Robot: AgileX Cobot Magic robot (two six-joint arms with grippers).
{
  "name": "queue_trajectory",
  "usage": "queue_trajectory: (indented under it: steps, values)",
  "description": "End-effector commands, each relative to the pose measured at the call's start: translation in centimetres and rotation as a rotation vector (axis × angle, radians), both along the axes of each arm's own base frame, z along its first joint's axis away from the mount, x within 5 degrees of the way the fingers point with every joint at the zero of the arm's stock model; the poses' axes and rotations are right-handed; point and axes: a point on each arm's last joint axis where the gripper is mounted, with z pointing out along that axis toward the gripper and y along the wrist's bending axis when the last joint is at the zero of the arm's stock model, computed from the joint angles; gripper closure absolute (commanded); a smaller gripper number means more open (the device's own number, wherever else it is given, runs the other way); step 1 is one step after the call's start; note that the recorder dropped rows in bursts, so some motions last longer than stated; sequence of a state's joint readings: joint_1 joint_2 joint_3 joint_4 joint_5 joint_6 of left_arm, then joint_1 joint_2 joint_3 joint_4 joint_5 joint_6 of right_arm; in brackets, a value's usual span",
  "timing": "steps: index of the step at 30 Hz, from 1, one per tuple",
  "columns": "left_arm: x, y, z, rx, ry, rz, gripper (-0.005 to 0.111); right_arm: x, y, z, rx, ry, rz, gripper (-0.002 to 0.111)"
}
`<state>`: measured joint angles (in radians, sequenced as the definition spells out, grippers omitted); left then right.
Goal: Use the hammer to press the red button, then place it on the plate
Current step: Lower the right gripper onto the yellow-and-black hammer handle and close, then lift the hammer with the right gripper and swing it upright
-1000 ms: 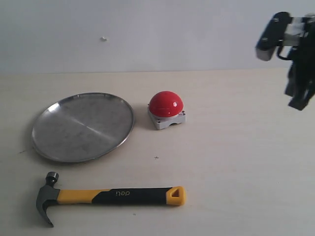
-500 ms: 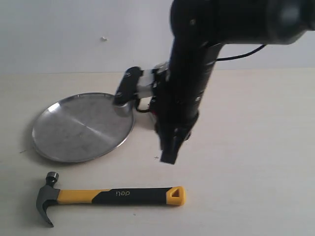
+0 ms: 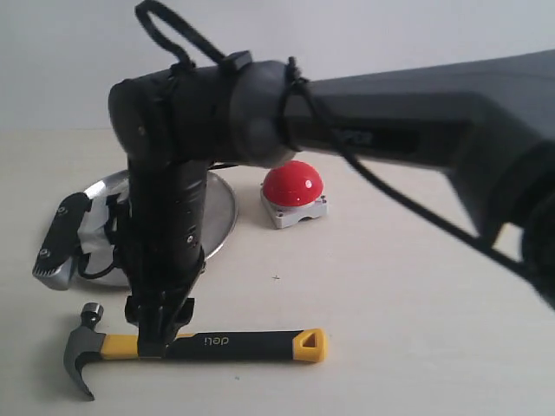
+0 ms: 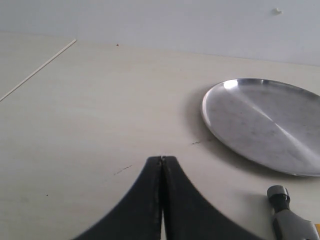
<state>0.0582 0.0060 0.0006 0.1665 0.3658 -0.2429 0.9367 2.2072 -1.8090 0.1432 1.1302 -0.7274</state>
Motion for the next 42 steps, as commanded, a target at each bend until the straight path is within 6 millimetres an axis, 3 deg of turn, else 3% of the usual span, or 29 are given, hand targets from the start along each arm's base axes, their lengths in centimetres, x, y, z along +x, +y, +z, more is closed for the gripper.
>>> queue_trajectory:
  steps: [1, 7, 12, 35, 39, 41, 42]
  values:
    - [0.0, 0.0, 0.1, 0.008, -0.011, 0.002, 0.107, 0.5, 1.8, -2.0, -0.058, 0.023, 0.022, 0.053]
    - [0.0, 0.0, 0.1, 0.008, -0.011, 0.002, 0.107, 1.0, 4.4, -3.2, -0.033, -0.001, 0.007, 0.053]
    - [0.0, 0.0, 0.1, 0.008, -0.011, 0.002, 0.107, 1.3, 5.4, -4.4, -0.035, -0.027, 0.009, 0.053]
    - [0.0, 0.0, 0.1, 0.008, -0.011, 0.002, 0.107, 1.3, 5.5, -7.1, -0.076, 0.016, -0.053, 0.055]
    - [0.0, 0.0, 0.1, 0.008, -0.011, 0.002, 0.107, 1.3, 5.5, -7.1, -0.076, 0.016, -0.053, 0.063]
    - [0.0, 0.0, 0.1, 0.008, -0.011, 0.002, 0.107, 1.2, 5.5, -7.1, -0.073, 0.020, -0.054, 0.076]
    - [0.0, 0.0, 0.1, 0.008, -0.011, 0.002, 0.107, 1.2, 5.6, -7.1, -0.071, 0.025, -0.062, 0.093]
